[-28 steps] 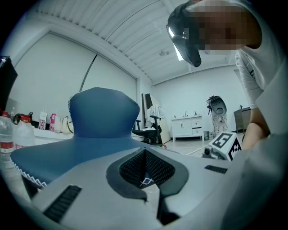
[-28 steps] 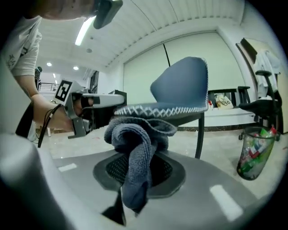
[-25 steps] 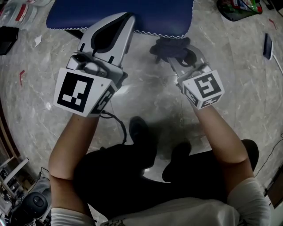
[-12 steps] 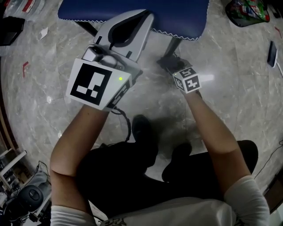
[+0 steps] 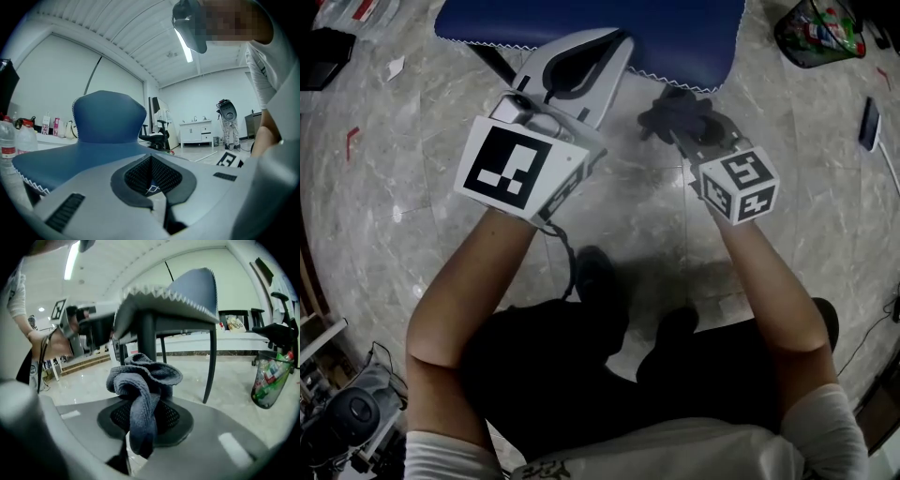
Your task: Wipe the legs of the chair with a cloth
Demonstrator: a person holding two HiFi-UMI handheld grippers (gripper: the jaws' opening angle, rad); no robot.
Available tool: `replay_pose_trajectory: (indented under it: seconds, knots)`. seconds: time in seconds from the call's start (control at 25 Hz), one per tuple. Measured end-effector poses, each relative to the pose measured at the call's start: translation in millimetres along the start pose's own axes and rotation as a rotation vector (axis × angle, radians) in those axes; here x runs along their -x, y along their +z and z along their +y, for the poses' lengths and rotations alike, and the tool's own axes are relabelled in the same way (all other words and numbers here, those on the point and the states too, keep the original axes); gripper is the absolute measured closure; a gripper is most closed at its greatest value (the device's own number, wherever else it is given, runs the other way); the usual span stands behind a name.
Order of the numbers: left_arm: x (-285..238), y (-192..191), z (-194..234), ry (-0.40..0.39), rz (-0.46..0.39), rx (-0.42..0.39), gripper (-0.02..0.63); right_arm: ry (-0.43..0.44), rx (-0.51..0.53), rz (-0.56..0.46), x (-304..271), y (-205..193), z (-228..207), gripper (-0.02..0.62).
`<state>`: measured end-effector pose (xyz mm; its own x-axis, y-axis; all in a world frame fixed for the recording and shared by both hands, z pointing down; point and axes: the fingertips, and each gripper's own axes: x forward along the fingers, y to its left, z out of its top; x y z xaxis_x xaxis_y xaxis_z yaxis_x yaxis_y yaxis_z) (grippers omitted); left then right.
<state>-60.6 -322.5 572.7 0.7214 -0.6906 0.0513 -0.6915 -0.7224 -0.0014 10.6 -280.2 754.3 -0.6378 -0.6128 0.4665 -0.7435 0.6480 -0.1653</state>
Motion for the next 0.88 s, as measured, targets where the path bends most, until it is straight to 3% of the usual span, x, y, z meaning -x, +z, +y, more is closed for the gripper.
replay_pose_trajectory:
  seconds: [0.16,0.36,0.48,0.72,0.88]
  knots:
    - [1,1,2,0.015,0.001,0.017,0.600,0.023,0.005,-0.133,32,67,4,0.517]
    - [0,5,5,0.037,-0.020,0.065,0.600,0.046,0.003,-0.169,61,79,7,0.518]
    - [0,7,6,0.046,-0.022,0.088,0.600,0.061,0.058,-0.236,86,95,16,0.519]
    - [0,9,8,0.055,-0.016,0.103,0.600,0.010,0.123,-0.429,129,172,16,0.523]
    - [3,8,8,0.064,-0.024,0.119,0.600,-0.009,0.120,-0.474,121,197,5,0.528]
